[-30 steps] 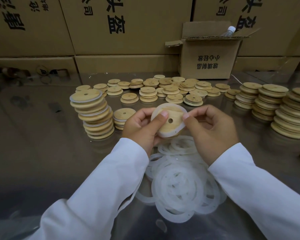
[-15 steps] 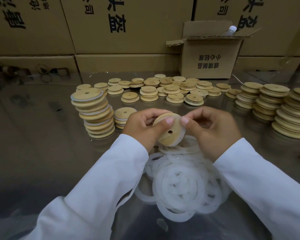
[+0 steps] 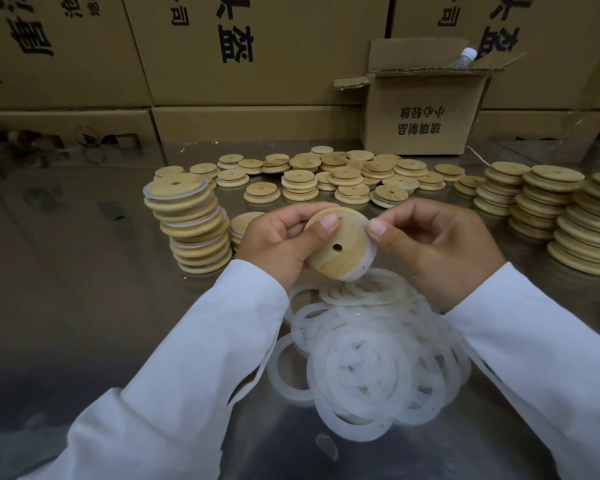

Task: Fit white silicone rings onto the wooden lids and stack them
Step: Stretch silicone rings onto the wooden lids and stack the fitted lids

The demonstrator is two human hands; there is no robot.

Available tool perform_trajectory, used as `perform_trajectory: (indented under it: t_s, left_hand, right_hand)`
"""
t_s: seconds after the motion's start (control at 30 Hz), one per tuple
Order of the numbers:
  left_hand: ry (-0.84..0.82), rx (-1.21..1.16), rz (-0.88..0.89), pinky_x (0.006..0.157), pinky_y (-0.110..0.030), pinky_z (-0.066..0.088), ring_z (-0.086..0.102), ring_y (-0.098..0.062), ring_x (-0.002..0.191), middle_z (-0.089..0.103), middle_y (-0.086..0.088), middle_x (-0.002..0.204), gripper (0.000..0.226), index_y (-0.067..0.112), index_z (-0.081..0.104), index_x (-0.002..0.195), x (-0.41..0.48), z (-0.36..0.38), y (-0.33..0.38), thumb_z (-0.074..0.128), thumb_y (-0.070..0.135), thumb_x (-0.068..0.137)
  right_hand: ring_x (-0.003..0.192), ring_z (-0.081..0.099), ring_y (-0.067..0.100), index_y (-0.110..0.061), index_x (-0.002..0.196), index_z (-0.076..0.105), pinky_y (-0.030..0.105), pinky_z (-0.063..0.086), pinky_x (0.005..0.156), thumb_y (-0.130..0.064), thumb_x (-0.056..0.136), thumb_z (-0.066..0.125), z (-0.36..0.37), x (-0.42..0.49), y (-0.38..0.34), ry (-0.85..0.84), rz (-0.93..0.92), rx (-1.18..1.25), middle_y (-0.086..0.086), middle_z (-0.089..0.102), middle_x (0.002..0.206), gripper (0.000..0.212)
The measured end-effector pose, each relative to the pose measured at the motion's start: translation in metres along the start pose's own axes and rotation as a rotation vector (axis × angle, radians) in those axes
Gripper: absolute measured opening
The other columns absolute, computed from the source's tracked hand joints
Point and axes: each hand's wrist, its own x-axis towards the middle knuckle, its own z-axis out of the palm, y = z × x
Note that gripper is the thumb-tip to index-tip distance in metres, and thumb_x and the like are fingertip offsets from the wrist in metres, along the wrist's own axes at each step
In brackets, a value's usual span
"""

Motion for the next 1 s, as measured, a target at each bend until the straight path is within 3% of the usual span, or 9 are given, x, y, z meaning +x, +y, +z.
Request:
perform_trajectory:
  t_s: [0.13, 0.27, 0.4, 0.53, 0.67, 0.8, 0.87, 0.93, 1.0]
  left_hand:
    - [0.072, 0.023, -0.003, 0.075, -0.037, 0.055, 0.067, -0.021, 0.081, 0.073, -0.005, 0.081, 0.01, 0.02, 0.071, 0.083, -0.002, 0.005, -0.006, 0.068, 0.015, 0.075]
    - [0.149, 0.011, -0.04, 0.074, -0.04, 0.057, 0.068, -0.025, 0.084, 0.073, -0.009, 0.086, 0.008, 0.017, 0.071, 0.085, -0.002, 0.007, -0.01, 0.067, 0.013, 0.08]
    - [0.196, -0.007, -0.081, 0.08, -0.049, 0.055, 0.068, -0.029, 0.089, 0.072, -0.012, 0.089, 0.008, 0.016, 0.071, 0.087, 0.0, 0.008, -0.012, 0.067, 0.015, 0.081]
    - [0.179, -0.014, -0.099, 0.074, -0.043, 0.057, 0.069, -0.026, 0.082, 0.073, -0.009, 0.083, 0.007, 0.016, 0.071, 0.085, 0.0, 0.008, -0.013, 0.068, 0.014, 0.079]
    - [0.185, 0.02, -0.056, 0.071, -0.036, 0.057, 0.069, -0.021, 0.079, 0.073, -0.005, 0.08, 0.007, 0.019, 0.071, 0.082, 0.0, 0.009, -0.013, 0.068, 0.013, 0.079]
    - [0.206, 0.077, 0.06, 0.055, -0.019, 0.051, 0.066, -0.008, 0.066, 0.072, 0.004, 0.073, 0.008, 0.02, 0.069, 0.083, 0.0, 0.012, -0.01, 0.067, 0.013, 0.081]
    - [0.202, 0.094, 0.085, 0.052, -0.015, 0.048, 0.066, -0.005, 0.064, 0.071, 0.007, 0.071, 0.008, 0.021, 0.069, 0.084, 0.0, 0.011, -0.009, 0.066, 0.014, 0.082]
    - [0.206, 0.106, 0.089, 0.054, -0.016, 0.049, 0.066, -0.005, 0.066, 0.072, 0.007, 0.071, 0.009, 0.024, 0.069, 0.083, 0.001, 0.009, -0.009, 0.066, 0.015, 0.082]
    - [0.222, 0.08, 0.066, 0.063, -0.027, 0.054, 0.068, -0.013, 0.076, 0.073, 0.003, 0.077, 0.01, 0.026, 0.07, 0.082, 0.002, 0.006, -0.01, 0.066, 0.016, 0.082]
  right_hand:
    - [0.062, 0.06, -0.001, -0.021, 0.068, 0.065, 0.009, 0.046, 0.06, -0.012, 0.078, 0.069, 0.007, -0.004, 0.006, 0.067, 0.002, 0.027, -0.008, 0.066, 0.067, 0.015]
    - [0.072, 0.064, 0.006, -0.026, 0.07, 0.063, 0.024, 0.051, 0.07, -0.019, 0.077, 0.07, 0.015, -0.007, 0.014, 0.162, -0.001, -0.056, -0.011, 0.067, 0.072, 0.012]
    - [0.072, 0.061, 0.001, -0.026, 0.069, 0.063, 0.024, 0.05, 0.074, -0.024, 0.078, 0.067, 0.016, -0.008, 0.018, 0.193, -0.025, -0.166, -0.014, 0.065, 0.069, 0.01]
    - [0.074, 0.053, -0.008, -0.026, 0.068, 0.058, 0.001, 0.036, 0.067, -0.021, 0.082, 0.064, 0.015, -0.006, 0.021, 0.19, -0.082, -0.318, -0.014, 0.058, 0.082, 0.016]
    - [0.077, 0.044, -0.009, -0.021, 0.067, 0.053, -0.006, 0.028, 0.066, -0.014, 0.087, 0.058, 0.013, -0.002, 0.021, 0.148, -0.061, -0.37, -0.007, 0.045, 0.1, 0.022]
    - [0.077, 0.044, -0.005, -0.027, 0.064, 0.046, -0.004, 0.031, 0.064, -0.014, 0.089, 0.055, 0.012, 0.002, 0.021, 0.134, -0.046, -0.367, -0.006, 0.043, 0.103, 0.03]
    - [0.078, 0.045, 0.0, -0.026, 0.064, 0.047, 0.004, 0.032, 0.064, -0.015, 0.089, 0.056, 0.011, 0.003, 0.02, 0.131, -0.033, -0.356, -0.006, 0.043, 0.103, 0.029]
    - [0.085, 0.046, 0.004, -0.026, 0.064, 0.05, 0.01, 0.031, 0.071, -0.017, 0.088, 0.058, 0.01, 0.004, 0.02, 0.121, -0.02, -0.327, -0.006, 0.045, 0.102, 0.026]
    - [0.083, 0.05, 0.005, -0.025, 0.066, 0.055, 0.012, 0.035, 0.073, -0.019, 0.086, 0.061, 0.009, 0.004, 0.019, 0.104, -0.009, -0.272, -0.009, 0.049, 0.095, 0.021]
